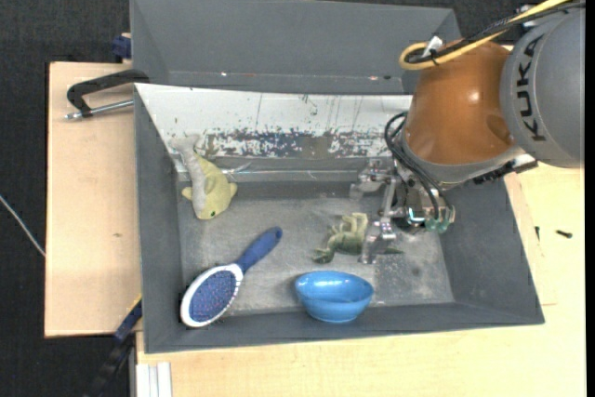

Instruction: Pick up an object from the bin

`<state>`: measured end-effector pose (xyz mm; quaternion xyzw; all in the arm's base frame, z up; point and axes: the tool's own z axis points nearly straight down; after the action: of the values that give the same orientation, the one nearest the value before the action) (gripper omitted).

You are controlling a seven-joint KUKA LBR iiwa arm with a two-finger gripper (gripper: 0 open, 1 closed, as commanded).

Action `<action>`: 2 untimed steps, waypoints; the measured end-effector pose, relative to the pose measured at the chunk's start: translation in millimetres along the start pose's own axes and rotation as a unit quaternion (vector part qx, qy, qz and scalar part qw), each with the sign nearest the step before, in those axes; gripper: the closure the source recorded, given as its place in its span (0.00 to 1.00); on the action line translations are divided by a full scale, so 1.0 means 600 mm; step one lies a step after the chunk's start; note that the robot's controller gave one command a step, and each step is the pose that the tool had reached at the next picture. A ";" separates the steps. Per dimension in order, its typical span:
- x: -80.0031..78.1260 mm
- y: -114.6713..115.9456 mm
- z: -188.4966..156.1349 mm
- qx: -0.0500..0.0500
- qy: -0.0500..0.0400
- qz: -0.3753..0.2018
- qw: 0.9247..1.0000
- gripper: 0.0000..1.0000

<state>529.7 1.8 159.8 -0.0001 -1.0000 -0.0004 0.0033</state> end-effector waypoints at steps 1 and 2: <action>-0.036 -0.007 0.150 0.000 -0.006 -0.016 1.000 0.00; -0.040 -0.006 0.142 0.000 -0.010 -0.016 1.000 1.00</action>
Offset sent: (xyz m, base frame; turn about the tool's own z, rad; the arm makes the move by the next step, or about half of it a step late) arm 0.0189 -0.0049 -0.0898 -0.0327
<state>553.1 -2.0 74.3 0.0159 -0.9998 -0.0006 -0.0070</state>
